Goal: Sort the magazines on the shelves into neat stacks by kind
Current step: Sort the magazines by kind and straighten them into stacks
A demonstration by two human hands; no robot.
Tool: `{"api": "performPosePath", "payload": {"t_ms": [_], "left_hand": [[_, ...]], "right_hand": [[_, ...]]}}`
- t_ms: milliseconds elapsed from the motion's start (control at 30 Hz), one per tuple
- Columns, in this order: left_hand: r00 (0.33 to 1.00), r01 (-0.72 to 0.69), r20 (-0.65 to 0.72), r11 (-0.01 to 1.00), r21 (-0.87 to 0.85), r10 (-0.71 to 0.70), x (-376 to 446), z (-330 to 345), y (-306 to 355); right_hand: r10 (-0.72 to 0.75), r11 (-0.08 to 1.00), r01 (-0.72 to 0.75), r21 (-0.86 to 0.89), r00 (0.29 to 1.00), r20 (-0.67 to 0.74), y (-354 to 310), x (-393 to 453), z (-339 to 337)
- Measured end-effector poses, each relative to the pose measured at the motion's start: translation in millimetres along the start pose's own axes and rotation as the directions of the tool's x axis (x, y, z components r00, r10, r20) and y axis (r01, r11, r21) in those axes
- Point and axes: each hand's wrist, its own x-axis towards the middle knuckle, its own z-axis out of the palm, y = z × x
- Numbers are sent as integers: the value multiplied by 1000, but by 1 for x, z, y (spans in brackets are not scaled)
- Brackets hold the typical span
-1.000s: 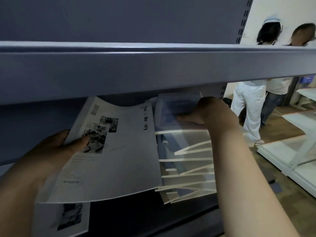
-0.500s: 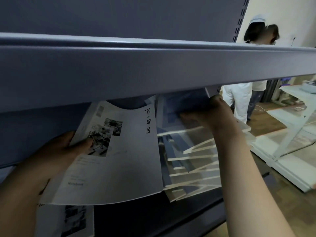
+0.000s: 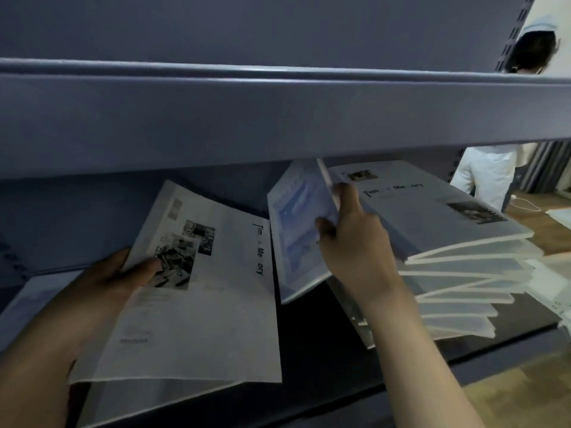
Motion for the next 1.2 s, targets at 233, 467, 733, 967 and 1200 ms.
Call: {"api": "performPosePath", "payload": {"t_ms": [233, 467, 733, 967, 1200], "left_hand": [[988, 100, -107, 991, -91, -109, -41, -58, -24], [946, 249, -185, 963, -106, -265, -72, -95, -58], [959, 209, -161, 967, -147, -232, -37, -29, -55], [970, 238, -58, 971, 29, -236, -13, 1, -69], [966, 154, -255, 868, 472, -33, -23, 15, -70]], "right_hand": [[-25, 1000, 23, 20, 996, 81, -28, -27, 38], [-15, 998, 23, -57, 992, 125, -51, -40, 63], [75, 964, -38, -262, 988, 133, -55, -36, 54], [124, 944, -73, -321, 982, 141, -47, -39, 55], [146, 947, -91, -307, 976, 163, -43, -37, 60]]}}
